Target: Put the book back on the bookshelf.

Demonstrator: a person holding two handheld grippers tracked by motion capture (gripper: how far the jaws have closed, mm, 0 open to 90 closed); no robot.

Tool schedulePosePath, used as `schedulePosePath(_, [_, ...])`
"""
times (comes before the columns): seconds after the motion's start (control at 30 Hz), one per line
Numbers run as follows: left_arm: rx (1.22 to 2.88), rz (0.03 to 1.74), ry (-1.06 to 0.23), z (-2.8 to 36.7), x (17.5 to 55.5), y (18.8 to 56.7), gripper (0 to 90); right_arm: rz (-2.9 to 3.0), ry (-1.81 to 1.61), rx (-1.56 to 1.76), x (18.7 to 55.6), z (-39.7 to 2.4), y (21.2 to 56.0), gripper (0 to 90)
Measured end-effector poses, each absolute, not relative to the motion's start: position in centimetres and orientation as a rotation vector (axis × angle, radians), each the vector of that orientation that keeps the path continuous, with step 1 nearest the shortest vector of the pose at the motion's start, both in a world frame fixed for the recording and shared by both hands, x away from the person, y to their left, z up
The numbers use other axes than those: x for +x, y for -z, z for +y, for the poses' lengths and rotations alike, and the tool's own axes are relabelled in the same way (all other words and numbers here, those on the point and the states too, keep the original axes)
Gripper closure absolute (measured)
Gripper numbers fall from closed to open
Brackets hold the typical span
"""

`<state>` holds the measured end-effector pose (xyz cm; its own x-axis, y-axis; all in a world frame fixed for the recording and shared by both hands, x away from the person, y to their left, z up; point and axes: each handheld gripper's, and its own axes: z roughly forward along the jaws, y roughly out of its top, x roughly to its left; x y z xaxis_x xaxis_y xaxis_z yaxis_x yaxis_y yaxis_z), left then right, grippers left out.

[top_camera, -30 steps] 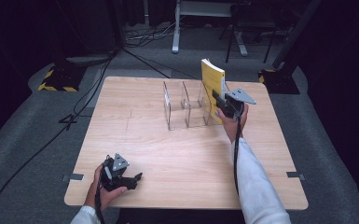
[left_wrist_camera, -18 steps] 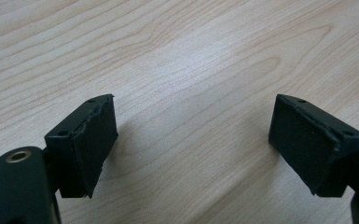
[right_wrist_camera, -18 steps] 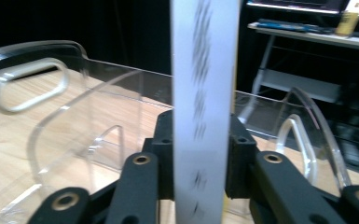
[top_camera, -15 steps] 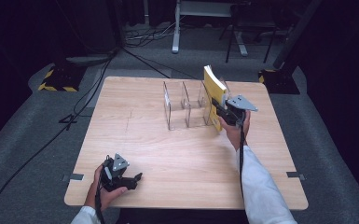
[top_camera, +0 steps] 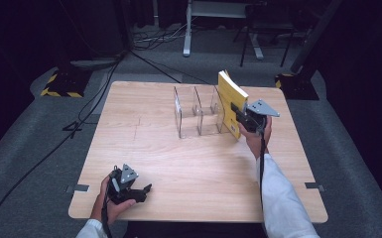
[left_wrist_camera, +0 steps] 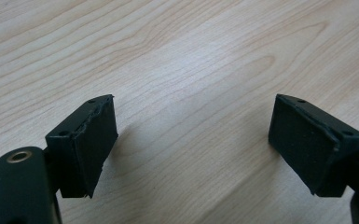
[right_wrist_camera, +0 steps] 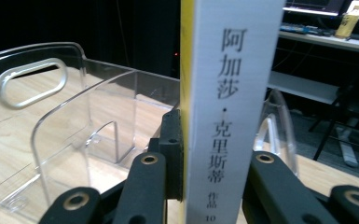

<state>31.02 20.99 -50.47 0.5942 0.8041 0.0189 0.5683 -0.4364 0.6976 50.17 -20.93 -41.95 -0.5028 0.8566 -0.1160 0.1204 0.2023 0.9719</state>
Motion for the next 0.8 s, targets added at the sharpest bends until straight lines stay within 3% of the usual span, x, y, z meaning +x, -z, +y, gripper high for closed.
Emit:
schedulePosePath(0.43, [2.158,1.090,-0.435,21.1,31.2,50.5,15.8,1.728,-1.357,0.908,52.0,-20.4,40.7,76.4])
schedulePosePath(0.8, [2.160,1.088,-0.433,21.1,31.2,50.5,15.9,1.724,-1.414,0.955,53.0,-20.4,42.3,76.2])
